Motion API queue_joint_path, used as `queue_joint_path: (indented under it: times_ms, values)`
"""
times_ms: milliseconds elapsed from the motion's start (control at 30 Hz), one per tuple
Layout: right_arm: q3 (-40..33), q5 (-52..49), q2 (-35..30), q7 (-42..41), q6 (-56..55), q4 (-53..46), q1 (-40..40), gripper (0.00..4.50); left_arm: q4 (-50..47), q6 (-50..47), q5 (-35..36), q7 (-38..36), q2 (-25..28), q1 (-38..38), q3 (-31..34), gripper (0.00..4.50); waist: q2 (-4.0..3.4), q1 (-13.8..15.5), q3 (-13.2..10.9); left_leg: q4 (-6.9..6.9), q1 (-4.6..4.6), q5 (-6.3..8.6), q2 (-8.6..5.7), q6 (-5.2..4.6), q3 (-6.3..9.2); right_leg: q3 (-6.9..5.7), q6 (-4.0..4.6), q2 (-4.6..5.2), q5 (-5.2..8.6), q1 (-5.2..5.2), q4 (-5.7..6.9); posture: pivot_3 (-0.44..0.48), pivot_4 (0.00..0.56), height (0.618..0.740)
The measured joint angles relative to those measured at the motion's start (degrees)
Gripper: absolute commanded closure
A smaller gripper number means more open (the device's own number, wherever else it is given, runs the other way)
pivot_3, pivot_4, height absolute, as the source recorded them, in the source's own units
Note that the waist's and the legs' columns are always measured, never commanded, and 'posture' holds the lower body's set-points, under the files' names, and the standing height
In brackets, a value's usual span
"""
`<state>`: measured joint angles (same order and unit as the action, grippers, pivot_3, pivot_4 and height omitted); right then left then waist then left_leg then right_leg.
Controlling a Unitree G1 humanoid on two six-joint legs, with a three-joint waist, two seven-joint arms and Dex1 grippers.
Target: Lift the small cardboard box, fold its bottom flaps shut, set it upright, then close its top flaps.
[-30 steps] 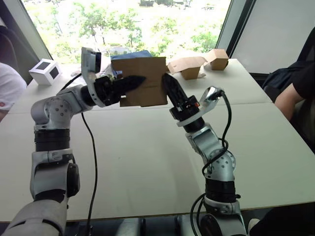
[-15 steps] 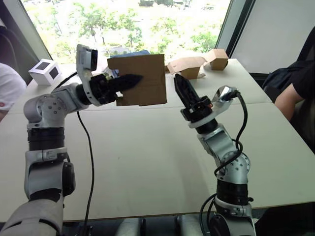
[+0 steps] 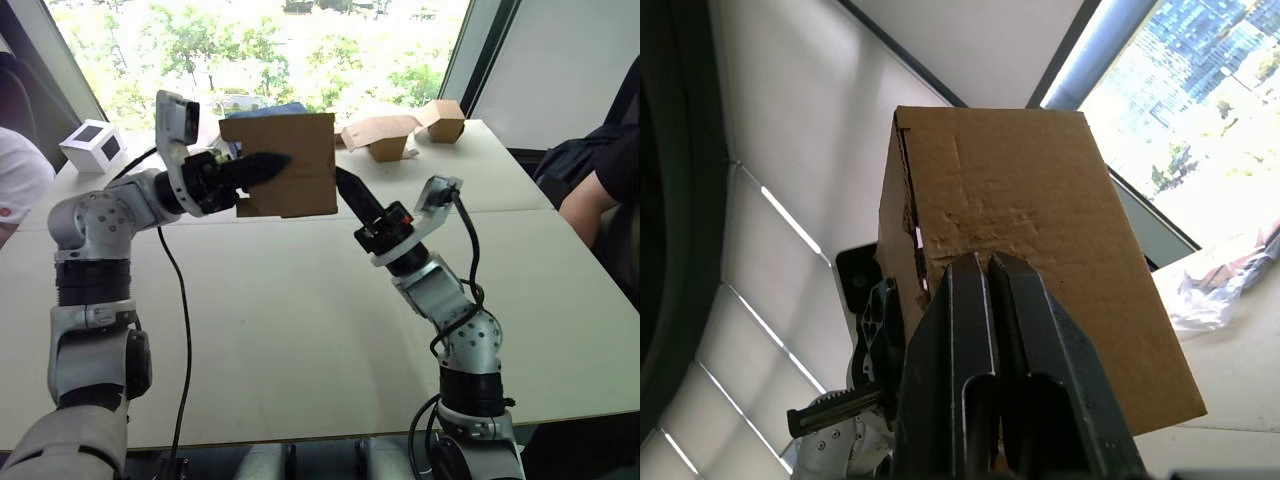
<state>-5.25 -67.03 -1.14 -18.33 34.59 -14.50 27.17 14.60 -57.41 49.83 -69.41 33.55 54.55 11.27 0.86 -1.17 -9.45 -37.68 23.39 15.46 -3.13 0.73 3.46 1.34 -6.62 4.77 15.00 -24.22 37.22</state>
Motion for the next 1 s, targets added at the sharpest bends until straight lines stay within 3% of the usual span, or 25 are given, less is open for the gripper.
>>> queue_joint_path:
  times_ms: [167,300,367,567,767,1000]
  values:
    - [0.91,5.89,-6.84,-1.42,0.25,-1.65,-0.37,4.42,0.03,-0.05,-1.94,-0.54,1.44,0.05,-2.85,4.5,0.0,0.16,0.0,-0.01,0.0,0.0,-0.03,0.0,0.0,0.0,0.0,0.01,0.0,0.02,0.0,0.0,0.15,0.74]
    - [-1.07,10.42,-22.14,-6.86,2.68,-4.53,-3.21,4.42,-3.64,1.02,-7.82,-1.83,7.39,0.59,-10.24,4.5,0.01,0.34,-0.01,0.0,0.02,0.02,-0.06,-0.03,-0.01,-0.01,0.0,0.03,0.0,0.07,-0.08,0.0,0.15,0.74]
    - [-2.74,12.64,-33.25,-12.45,4.34,-6.5,-6.33,4.42,-5.8,3.56,-15.23,-2.5,11.71,3.54,-18.19,4.5,0.02,0.59,-0.05,0.0,0.02,0.03,-0.06,-0.05,-0.01,-0.05,0.0,0.02,0.0,0.15,-0.16,0.0,0.15,0.74]
    - [-0.63,22.32,-50.85,-25.56,3.58,-13.87,-14.09,4.42,-6.68,6.83,-31.32,-7.92,14.58,12.23,-37.97,4.5,0.02,0.32,-0.05,-0.02,-0.05,0.07,0.01,-0.13,-0.03,-0.07,-0.14,-0.13,0.12,0.31,-0.24,0.0,0.15,0.74]
    - [6.9,32.49,-53.72,-28.31,0.56,-21.59,-18.57,4.42,-12.28,6.4,-40.61,-13.15,12.89,13.53,-52.4,4.5,0.07,0.29,-0.07,-0.13,0.01,0.1,0.08,-0.17,-0.02,-0.05,-0.15,-0.1,0.13,0.29,-0.21,0.0,0.15,0.74]
    - [12.37,43.03,-49.54,-22.87,-1.54,-22.42,-19.86,4.42,-15.26,4.14,-44.42,-16.42,11.0,15.07,-57.54,4.5,0.13,0.67,-0.11,-0.3,0.03,0.11,0.04,-0.2,0.06,-0.09,-0.17,-0.08,0.14,0.41,-0.21,0.0,0.15,0.74]
